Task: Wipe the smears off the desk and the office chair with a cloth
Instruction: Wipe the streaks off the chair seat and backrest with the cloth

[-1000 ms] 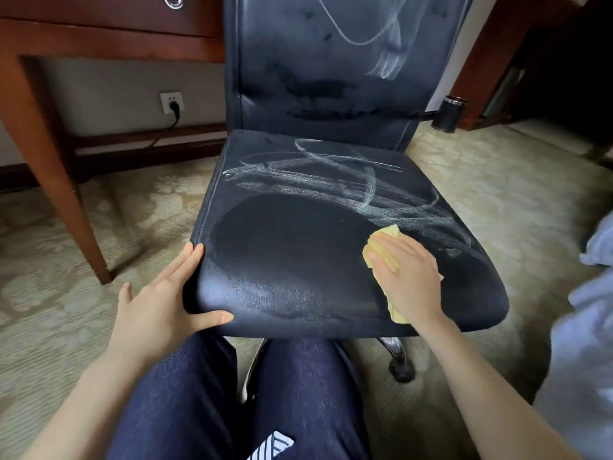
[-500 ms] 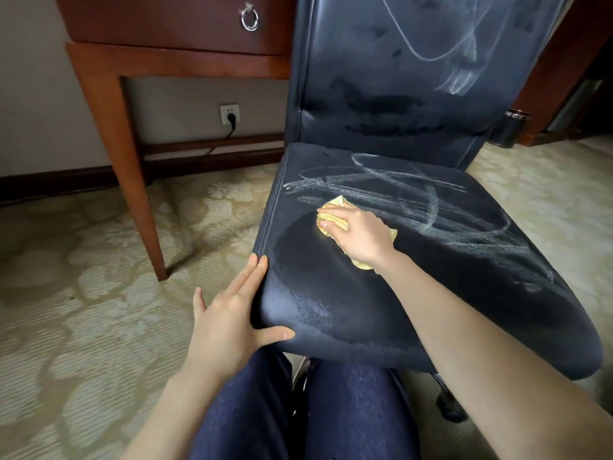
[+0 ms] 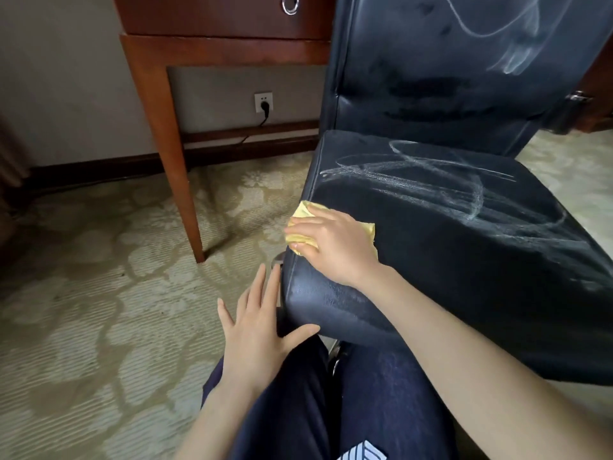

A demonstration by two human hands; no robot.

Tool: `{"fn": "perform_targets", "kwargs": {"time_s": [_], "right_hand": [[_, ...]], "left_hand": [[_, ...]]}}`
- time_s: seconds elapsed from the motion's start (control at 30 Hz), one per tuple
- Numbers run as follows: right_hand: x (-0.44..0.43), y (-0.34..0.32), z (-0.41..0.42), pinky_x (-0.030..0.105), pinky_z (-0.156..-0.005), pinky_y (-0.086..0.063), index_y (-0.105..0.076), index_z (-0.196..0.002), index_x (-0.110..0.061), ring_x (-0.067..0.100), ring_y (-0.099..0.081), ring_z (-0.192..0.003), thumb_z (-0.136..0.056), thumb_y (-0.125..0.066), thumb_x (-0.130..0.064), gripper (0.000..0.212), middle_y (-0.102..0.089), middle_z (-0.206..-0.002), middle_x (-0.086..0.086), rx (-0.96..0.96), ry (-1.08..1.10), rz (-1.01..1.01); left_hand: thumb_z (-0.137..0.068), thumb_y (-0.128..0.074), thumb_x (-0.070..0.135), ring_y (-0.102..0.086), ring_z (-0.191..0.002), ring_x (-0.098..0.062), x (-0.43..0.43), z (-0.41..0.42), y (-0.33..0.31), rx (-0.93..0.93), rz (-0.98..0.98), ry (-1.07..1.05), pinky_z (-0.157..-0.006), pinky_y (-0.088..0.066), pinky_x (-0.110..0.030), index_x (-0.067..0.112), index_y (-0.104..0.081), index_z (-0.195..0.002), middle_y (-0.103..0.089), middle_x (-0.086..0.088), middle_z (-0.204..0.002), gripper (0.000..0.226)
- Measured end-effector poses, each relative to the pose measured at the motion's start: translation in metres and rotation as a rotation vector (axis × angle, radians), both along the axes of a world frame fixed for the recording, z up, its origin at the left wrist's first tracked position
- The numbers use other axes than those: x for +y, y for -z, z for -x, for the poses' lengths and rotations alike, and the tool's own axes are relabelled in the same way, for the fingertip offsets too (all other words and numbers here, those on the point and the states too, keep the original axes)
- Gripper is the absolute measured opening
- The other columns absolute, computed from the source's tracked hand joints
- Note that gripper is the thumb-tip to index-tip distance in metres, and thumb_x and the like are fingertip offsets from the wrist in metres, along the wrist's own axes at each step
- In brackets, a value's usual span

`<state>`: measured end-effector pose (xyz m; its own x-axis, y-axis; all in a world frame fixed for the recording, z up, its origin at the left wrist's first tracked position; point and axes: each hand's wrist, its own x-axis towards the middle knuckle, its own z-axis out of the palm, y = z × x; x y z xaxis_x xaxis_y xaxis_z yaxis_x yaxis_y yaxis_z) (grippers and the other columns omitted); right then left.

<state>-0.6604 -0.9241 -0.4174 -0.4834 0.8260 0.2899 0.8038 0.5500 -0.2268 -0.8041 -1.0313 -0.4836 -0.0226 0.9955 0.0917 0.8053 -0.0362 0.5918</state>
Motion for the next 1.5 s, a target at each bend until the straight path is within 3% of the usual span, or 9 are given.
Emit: {"fn": "perform_targets", "kwargs": {"time_s": [0.13,0.37,0.57,0.63,0.77,0.9,1.13,1.3,1.5], "right_hand": [[-0.049,0.016,0.002,0.040,-0.102,-0.039,-0.072,-0.107,-0.028,0.022,-0.053,-0.124,-0.083,-0.070,-0.030,0.025,-0.067,-0.118,-0.007,-0.007,-0.002,-0.248],[-0.105,0.058,-0.030,0.040,-0.100,-0.043,-0.067,-0.116,-0.025,0.024,-0.053,-0.123,-0.092,-0.056,-0.015,0.029,-0.062,-0.127,-0.003,-0.100,-0.026,-0.582],[-0.124,0.073,-0.092,0.044,-0.093,-0.047,-0.068,-0.116,-0.021,0.026,-0.056,-0.120,-0.090,-0.059,-0.014,0.029,-0.062,-0.127,0.000,-0.108,0.135,-0.650],[-0.127,0.072,-0.117,0.044,-0.092,-0.048,-0.068,-0.116,-0.020,0.027,-0.055,-0.119,-0.091,-0.057,-0.012,0.029,-0.062,-0.125,0.001,-0.115,0.182,-0.642],[-0.130,0.059,-0.154,0.043,-0.098,-0.041,-0.062,-0.124,-0.019,0.025,-0.049,-0.125,-0.093,-0.048,-0.018,0.034,-0.057,-0.132,-0.001,-0.085,0.280,-0.489],[-0.113,0.037,-0.154,0.041,-0.103,-0.037,-0.062,-0.123,-0.020,0.021,-0.047,-0.127,-0.095,-0.042,-0.028,0.035,-0.058,-0.130,-0.007,0.047,0.371,-0.265],[-0.032,0.003,-0.109,0.032,-0.089,-0.037,-0.065,-0.120,-0.026,0.025,-0.054,-0.111,-0.094,-0.054,-0.027,0.028,-0.063,-0.120,0.000,0.166,0.510,-0.059],[0.015,-0.011,-0.056,0.032,-0.093,-0.036,-0.058,-0.128,-0.030,0.025,-0.044,-0.126,-0.097,-0.047,-0.034,0.033,-0.053,-0.136,-0.002,0.105,0.425,0.095],[-0.003,-0.009,-0.023,0.037,-0.085,-0.042,-0.064,-0.120,-0.021,0.027,-0.050,-0.115,-0.094,-0.052,-0.025,0.029,-0.060,-0.124,-0.002,0.047,0.269,-0.058]], "left_hand": [[-0.086,-0.062,0.045,-0.016,-0.142,-0.009,-0.012,0.010,0.001,0.013,-0.010,-0.052,-0.113,0.004,-0.054,0.038,-0.010,-0.149,-0.011,0.014,-0.158,0.082],[-0.094,-0.054,0.013,-0.016,-0.142,-0.003,-0.011,-0.002,-0.027,-0.142,-0.248,-0.030,-0.117,-0.003,-0.041,0.022,-0.035,-0.146,-0.016,0.011,-0.155,0.056],[-0.097,-0.032,0.047,0.029,-0.138,0.001,-0.019,-0.039,-0.022,0.081,-0.170,0.209,-0.112,0.019,-0.030,0.028,0.017,-0.146,0.024,0.015,-0.154,0.072],[-0.097,-0.021,0.055,0.031,-0.139,-0.007,-0.021,-0.040,-0.017,0.251,-0.166,0.182,-0.112,0.017,-0.039,0.024,0.023,-0.144,0.027,0.008,-0.154,0.071],[-0.090,-0.017,0.055,0.003,-0.146,-0.019,-0.020,-0.037,-0.022,0.355,-0.179,0.194,-0.114,-0.002,-0.050,0.013,-0.011,-0.152,-0.003,-0.002,-0.159,0.075],[-0.090,-0.032,0.058,0.033,-0.137,-0.006,-0.016,-0.032,-0.019,0.344,-0.137,0.224,-0.109,0.022,-0.041,0.022,0.015,-0.150,0.029,0.010,-0.153,0.084],[-0.082,-0.052,0.042,0.042,-0.131,-0.004,-0.009,-0.024,-0.020,0.422,-0.087,0.254,-0.107,0.022,-0.042,0.028,0.039,-0.136,0.042,0.012,-0.146,0.106],[-0.080,-0.054,0.032,0.039,-0.133,-0.002,0.004,-0.015,-0.024,0.390,-0.037,0.254,-0.113,0.014,-0.048,0.032,0.038,-0.132,0.038,0.015,-0.147,0.106],[-0.075,-0.052,0.016,0.036,-0.132,0.003,0.026,0.002,-0.033,0.388,0.030,0.256,-0.113,0.014,-0.049,0.029,0.021,-0.147,0.032,0.017,-0.150,0.103]]}}
